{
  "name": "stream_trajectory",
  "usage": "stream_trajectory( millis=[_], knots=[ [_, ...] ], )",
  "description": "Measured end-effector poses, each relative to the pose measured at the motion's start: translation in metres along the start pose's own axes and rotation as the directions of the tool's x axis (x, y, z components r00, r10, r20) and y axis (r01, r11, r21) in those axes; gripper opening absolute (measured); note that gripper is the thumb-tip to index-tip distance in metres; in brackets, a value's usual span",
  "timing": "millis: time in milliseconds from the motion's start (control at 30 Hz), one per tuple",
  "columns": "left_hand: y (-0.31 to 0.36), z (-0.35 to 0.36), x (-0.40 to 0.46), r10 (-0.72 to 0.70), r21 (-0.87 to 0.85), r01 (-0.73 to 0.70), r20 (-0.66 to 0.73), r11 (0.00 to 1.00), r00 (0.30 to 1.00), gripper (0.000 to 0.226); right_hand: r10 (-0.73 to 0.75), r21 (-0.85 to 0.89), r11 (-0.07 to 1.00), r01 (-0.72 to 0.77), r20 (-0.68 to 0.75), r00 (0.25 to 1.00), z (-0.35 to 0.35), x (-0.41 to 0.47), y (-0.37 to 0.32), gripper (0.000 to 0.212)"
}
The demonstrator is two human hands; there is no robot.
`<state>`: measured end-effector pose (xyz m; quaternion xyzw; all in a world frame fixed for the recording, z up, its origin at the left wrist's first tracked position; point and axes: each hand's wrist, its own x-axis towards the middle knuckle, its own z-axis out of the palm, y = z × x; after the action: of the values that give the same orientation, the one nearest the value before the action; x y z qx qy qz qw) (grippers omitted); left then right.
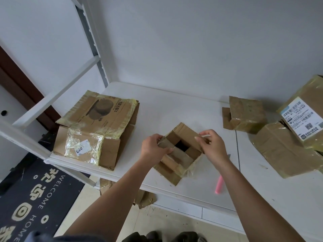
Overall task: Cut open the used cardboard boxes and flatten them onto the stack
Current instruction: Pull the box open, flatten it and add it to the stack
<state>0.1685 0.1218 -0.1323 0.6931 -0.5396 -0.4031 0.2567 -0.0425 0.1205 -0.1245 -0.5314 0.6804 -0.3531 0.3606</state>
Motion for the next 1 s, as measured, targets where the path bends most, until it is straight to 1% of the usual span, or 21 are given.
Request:
stream_trajectory(
  millis=[33, 100, 133, 167, 233, 300, 333, 400, 500, 567, 667, 733, 767, 800, 867, 900, 933, 1000],
  knots=[
    [0.0, 0.0, 0.0, 0.007, -0.01, -0.007, 0.003, 1.0, 1.0, 0.053, 0.05, 0.074, 0.996, -0.049, -0.017, 0.999, 0.004, -0.006, 0.007, 0.017],
    [-0.001, -0.001, -0.001, 0.031, -0.025, -0.03, 0.027, 0.999, 0.999, 0.066, 0.139, 0.188, 0.975, -0.122, -0.077, 0.987, 0.013, -0.017, 0.016, 0.014],
    [0.0, 0.0, -0.001, 0.052, 0.001, -0.052, 0.043, 0.999, 0.998, 0.069, 0.182, 0.235, 0.96, -0.152, -0.113, 0.977, 0.018, -0.02, 0.017, 0.016],
    [0.0, 0.001, -0.001, 0.074, 0.054, -0.077, 0.057, 0.996, 0.996, 0.066, 0.218, 0.271, 0.947, -0.175, -0.141, 0.966, 0.02, -0.021, 0.018, 0.024],
    [0.001, 0.002, -0.001, 0.109, 0.178, -0.121, 0.076, 0.977, 0.991, 0.049, 0.266, 0.315, 0.926, -0.209, -0.149, 0.952, 0.022, -0.022, 0.014, 0.036],
    [0.002, -0.001, -0.001, 0.133, 0.22, -0.155, 0.112, 0.963, 0.985, 0.036, 0.239, 0.348, 0.921, -0.175, -0.151, 0.959, 0.02, -0.024, 0.009, 0.034],
    [0.002, -0.003, -0.001, 0.146, 0.212, -0.173, 0.137, 0.962, 0.98, 0.031, 0.203, 0.335, 0.932, -0.138, -0.169, 0.964, 0.018, -0.026, 0.007, 0.035],
    [0.005, -0.008, -0.001, 0.196, 0.136, -0.218, 0.159, 0.967, 0.968, 0.023, 0.117, 0.295, 0.954, -0.045, -0.229, 0.966, 0.012, -0.028, 0.0, 0.036],
    [0.012, -0.008, -0.006, 0.26, -0.018, -0.26, 0.09, 0.966, 0.961, 0.03, 0.032, 0.25, 0.967, 0.05, -0.312, 0.949, 0.007, -0.026, -0.01, 0.035],
    [0.015, -0.005, -0.012, 0.292, -0.068, -0.287, 0.076, 0.956, 0.954, 0.031, 0.033, 0.241, 0.969, 0.055, -0.346, 0.938, 0.002, -0.022, -0.012, 0.032],
    [0.013, -0.002, -0.025, 0.336, -0.123, -0.32, 0.142, 0.939, 0.931, 0.027, 0.105, 0.237, 0.971, -0.021, -0.348, 0.931, -0.007, -0.018, -0.001, 0.032],
    [0.008, -0.002, -0.031, 0.325, -0.122, -0.305, 0.207, 0.944, 0.923, 0.016, 0.133, 0.234, 0.97, -0.059, -0.311, 0.941, -0.011, -0.02, 0.009, 0.034],
    [0.007, -0.004, -0.033, 0.297, -0.145, -0.268, 0.239, 0.952, 0.924, 0.012, 0.134, 0.238, 0.969, -0.063, -0.296, 0.946, -0.012, -0.021, 0.012, 0.034],
    [0.008, -0.006, -0.034, 0.251, -0.193, -0.203, 0.268, 0.96, 0.93, 0.009, 0.128, 0.244, 0.968, -0.057, -0.288, 0.949, -0.013, -0.023, 0.013, 0.035],
    [0.015, -0.008, -0.034, 0.134, -0.277, -0.051, 0.291, 0.96, 0.947, 0.014, 0.092, 0.256, 0.966, -0.016, -0.286, 0.954, -0.012, -0.027, 0.011, 0.035],
    [0.019, -0.008, -0.031, 0.091, -0.27, -0.021, 0.247, 0.963, 0.965, 0.019, 0.069, 0.265, 0.964, 0.011, -0.29, 0.955, -0.011, -0.028, 0.01, 0.036],
    [0.021, -0.007, -0.029, 0.071, -0.233, -0.028, 0.175, 0.972, 0.982, 0.024, 0.048, 0.277, 0.96, 0.037, -0.293, 0.955, -0.011, -0.029, 0.008, 0.035],
    [0.024, -0.004, -0.026, 0.077, -0.151, -0.067, 0.06, 0.986, 0.995, 0.028, 0.015, 0.278, 0.958, 0.068, -0.287, 0.958, -0.009, -0.029, 0.004, 0.033]
  ],
)
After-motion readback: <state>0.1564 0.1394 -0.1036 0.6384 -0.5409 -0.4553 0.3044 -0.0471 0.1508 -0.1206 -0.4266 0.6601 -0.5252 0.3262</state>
